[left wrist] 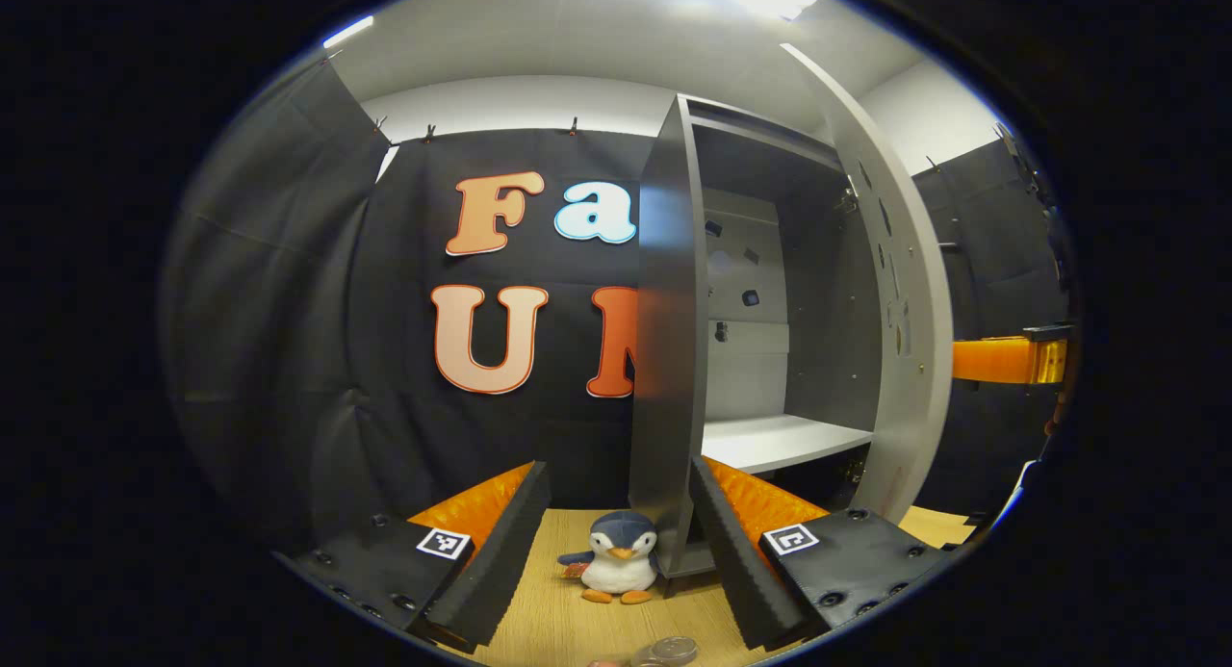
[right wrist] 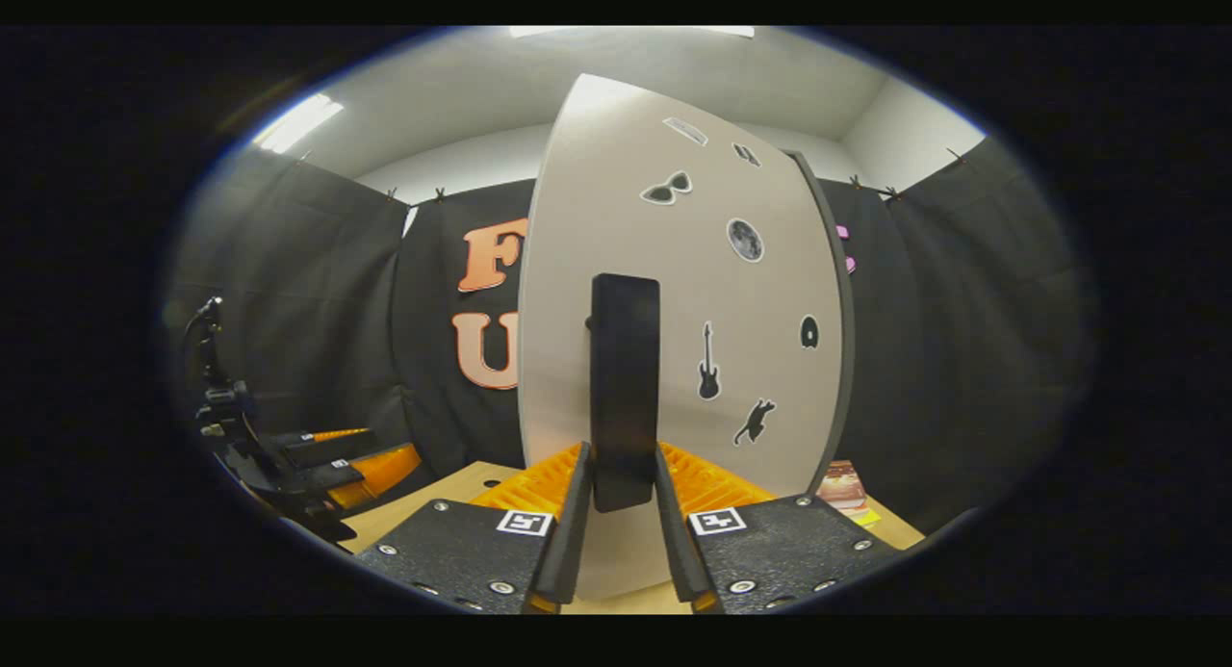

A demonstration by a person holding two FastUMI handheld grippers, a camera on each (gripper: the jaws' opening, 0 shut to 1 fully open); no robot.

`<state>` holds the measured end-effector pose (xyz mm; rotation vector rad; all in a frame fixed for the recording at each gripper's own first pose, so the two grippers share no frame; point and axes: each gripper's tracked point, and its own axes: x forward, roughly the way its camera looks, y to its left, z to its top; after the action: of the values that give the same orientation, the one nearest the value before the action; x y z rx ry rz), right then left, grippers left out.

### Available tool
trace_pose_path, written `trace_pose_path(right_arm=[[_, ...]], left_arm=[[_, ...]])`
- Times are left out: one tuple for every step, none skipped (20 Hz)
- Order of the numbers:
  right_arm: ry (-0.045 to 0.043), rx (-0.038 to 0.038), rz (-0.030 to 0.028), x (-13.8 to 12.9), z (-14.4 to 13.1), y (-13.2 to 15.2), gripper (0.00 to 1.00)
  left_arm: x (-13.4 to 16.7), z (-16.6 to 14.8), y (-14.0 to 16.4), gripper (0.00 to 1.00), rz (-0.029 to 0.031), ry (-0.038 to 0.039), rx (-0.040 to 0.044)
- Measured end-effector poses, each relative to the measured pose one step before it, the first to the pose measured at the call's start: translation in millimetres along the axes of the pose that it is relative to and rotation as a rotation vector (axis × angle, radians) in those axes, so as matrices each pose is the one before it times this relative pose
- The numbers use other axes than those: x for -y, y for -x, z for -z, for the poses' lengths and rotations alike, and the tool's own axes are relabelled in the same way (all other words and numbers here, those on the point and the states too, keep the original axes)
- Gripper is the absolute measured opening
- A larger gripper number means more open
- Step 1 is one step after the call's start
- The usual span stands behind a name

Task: Open the cabinet door with the right hand, grasp the bottle in the cabinet with the left hand and place it on the coaster, then close the cabinet door with the right hand.

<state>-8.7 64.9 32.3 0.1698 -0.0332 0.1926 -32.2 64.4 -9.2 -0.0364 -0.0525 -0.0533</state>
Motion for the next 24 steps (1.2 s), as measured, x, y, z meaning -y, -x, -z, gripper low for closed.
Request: trace_pose_path(right_arm=[[-0.01746,-0.00219,0.00418,-5.16,1.08,-12.04,0.36],[-0.01200,-0.00215,0.00314,-4.70,1.39,-10.53,0.34],[-0.00389,0.00066,0.00281,-4.56,1.76,-9.66,0.34],[0.00166,0.00217,0.00508,-4.35,0.17,-9.40,0.30],[0.00368,0.00361,0.00229,-3.36,1.70,-9.71,0.29],[0.00118,-0.00062,-0.00189,0.42,-0.14,-1.25,0.32],[-0.00292,-0.00686,-0.00723,-1.13,0.31,-2.00,0.32],[-0.00524,-0.00871,-0.01353,-3.09,1.28,-2.61,0.32],[-0.00473,-0.00756,-0.01148,-1.68,2.04,-2.80,0.32],[-0.00528,-0.00338,-0.01161,-2.30,-0.19,-4.84,0.32],[-0.00492,0.00044,-0.00926,-0.89,0.82,-2.47,0.32],[0.00160,-0.00017,-0.00975,-0.82,0.64,-6.85,0.32],[-0.00503,0.00119,-0.00852,-0.99,0.46,-6.00,0.32],[-0.00849,0.00228,-0.00811,-0.40,0.33,-4.60,0.32],[-0.00824,-0.00350,-0.01026,-1.28,1.44,-5.60,0.32],[-0.00926,-0.00623,-0.01170,-0.88,0.89,-4.24,0.32],[-0.00901,-0.01080,-0.01178,-1.30,1.10,-2.32,0.32],[-0.01107,-0.01280,-0.01023,-0.37,-0.05,0.70,0.33],[-0.00302,-0.00257,-0.00478,-0.44,-0.73,-1.23,0.34],[0.00344,-0.00007,-0.00234,-0.73,-0.32,-0.31,0.31],[0.00575,0.00097,-0.00148,-0.10,0.22,-1.49,0.34],[0.00792,-0.00034,-0.00331,0.01,0.28,-2.04,0.35],[0.00070,-0.00090,-0.00446,0.41,-0.21,-2.26,0.35],[-0.00524,-0.00321,-0.00594,0.19,1.24,-1.70,0.35]], left_arm=[[-4.57,2.18,-2.47,0.94,0.00457,0.00564,-0.00773],[-4.25,0.90,-1.55,0.95,0.00220,0.00572,-0.00248],[-4.05,-0.78,-1.68,0.95,-0.00091,0.00743,-0.00127],[-2.93,2.03,-0.33,0.95,0.00127,0.01567,-0.00489],[-3.74,0.34,-2.98,0.95,-0.00523,0.02088,-0.00527],[-5.12,-0.71,-0.17,0.95,-0.01294,0.01653,0.00036],[-6.08,-1.46,0.89,0.95,-0.02445,0.00106,0.00619],[-5.83,0.25,2.09,0.95,-0.02225,-0.00731,0.00166],[-2.94,1.49,-0.63,0.95,-0.01645,-0.00812,-0.00030],[-0.64,-0.57,0.23,0.95,-0.01002,-0.00406,-0.00322],[-1.49,0.11,0.22,0.95,-0.00762,-0.00061,0.00377],[-2.27,-2.94,0.23,0.94,-0.01122,-0.00093,0.00540],[-1.68,-1.22,-0.37,0.96,-0.01137,-0.00380,0.00169],[-0.53,0.15,1.02,0.96,-0.01108,-0.00480,0.00169],[-1.22,-0.15,-0.31,0.95,-0.01019,-0.00464,0.00114],[-2.03,-0.61,0.66,0.96,-0.01181,-0.00501,0.00435],[-1.28,-1.66,0.14,0.95,-0.00946,-0.00382,0.00523],[-0.55,-0.91,-1.15,0.95,-0.00762,-0.00319,0.00168],[-0.14,-0.27,-0.22,0.95,-0.00769,-0.00238,-0.00044],[-1.23,0.82,-0.65,0.95,-0.00654,-0.00201,-0.00580],[0.23,0.34,-1.29,0.95,-0.00551,0.00028,-0.00268],[2.30,1.47,0.14,0.95,-0.00292,0.00166,-0.00250],[0.31,1.16,0.32,0.94,-0.00439,-0.00117,-0.00199],[-0.15,0.47,-0.51,0.94,-0.00610,-0.00427,-0.00047]])
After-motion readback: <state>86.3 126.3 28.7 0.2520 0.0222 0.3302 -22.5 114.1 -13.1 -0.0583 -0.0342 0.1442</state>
